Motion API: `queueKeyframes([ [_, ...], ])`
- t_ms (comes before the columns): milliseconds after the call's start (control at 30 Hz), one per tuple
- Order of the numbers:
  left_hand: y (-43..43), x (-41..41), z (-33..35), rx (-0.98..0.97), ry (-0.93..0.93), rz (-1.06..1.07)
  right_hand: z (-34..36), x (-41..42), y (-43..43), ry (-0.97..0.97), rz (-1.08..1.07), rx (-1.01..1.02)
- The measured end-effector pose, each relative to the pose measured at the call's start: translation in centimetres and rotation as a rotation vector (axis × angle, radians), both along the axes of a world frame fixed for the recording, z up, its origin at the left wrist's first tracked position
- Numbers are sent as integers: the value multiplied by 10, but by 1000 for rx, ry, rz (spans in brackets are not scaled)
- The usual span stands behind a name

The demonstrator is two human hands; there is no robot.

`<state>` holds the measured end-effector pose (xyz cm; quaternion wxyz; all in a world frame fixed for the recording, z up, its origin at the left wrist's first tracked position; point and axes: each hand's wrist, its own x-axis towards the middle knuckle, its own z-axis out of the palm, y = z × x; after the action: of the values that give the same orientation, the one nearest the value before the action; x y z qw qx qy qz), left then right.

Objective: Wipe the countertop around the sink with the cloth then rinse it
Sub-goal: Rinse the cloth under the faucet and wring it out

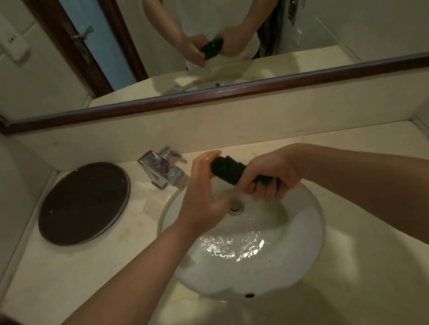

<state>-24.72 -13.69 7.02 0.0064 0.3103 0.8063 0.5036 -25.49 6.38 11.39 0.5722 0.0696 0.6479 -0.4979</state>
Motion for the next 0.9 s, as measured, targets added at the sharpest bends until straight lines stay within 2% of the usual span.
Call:
queueKeyframes([
  [67,-6,-5,2,-248,477,-21,8,1,2,-91,61,-154],
  [133,-2,-13,10,-281,822,27,15,3,-1,-204,126,-304],
  [233,11,-23,29,-197,1134,34,21,3,-10,-328,215,-515],
  [300,15,-30,44,-134,1215,-20,26,5,-13,-350,232,-575],
  [400,12,-39,59,-214,1171,-67,40,11,-16,-258,139,-450],
  [500,10,-43,64,-444,1028,-119,52,17,-19,8,-6,-116],
  [567,12,-39,73,-691,884,-150,53,19,-24,171,-48,64],
  [633,17,-32,84,-1019,649,-116,50,20,-32,311,-57,223],
  [667,19,-29,87,-1106,567,-102,48,21,-35,397,-51,301],
  [833,19,-19,79,-1137,349,-67,33,27,-53,898,226,727],
  [900,16,-15,70,-1084,208,-67,23,26,-56,1030,282,812],
])
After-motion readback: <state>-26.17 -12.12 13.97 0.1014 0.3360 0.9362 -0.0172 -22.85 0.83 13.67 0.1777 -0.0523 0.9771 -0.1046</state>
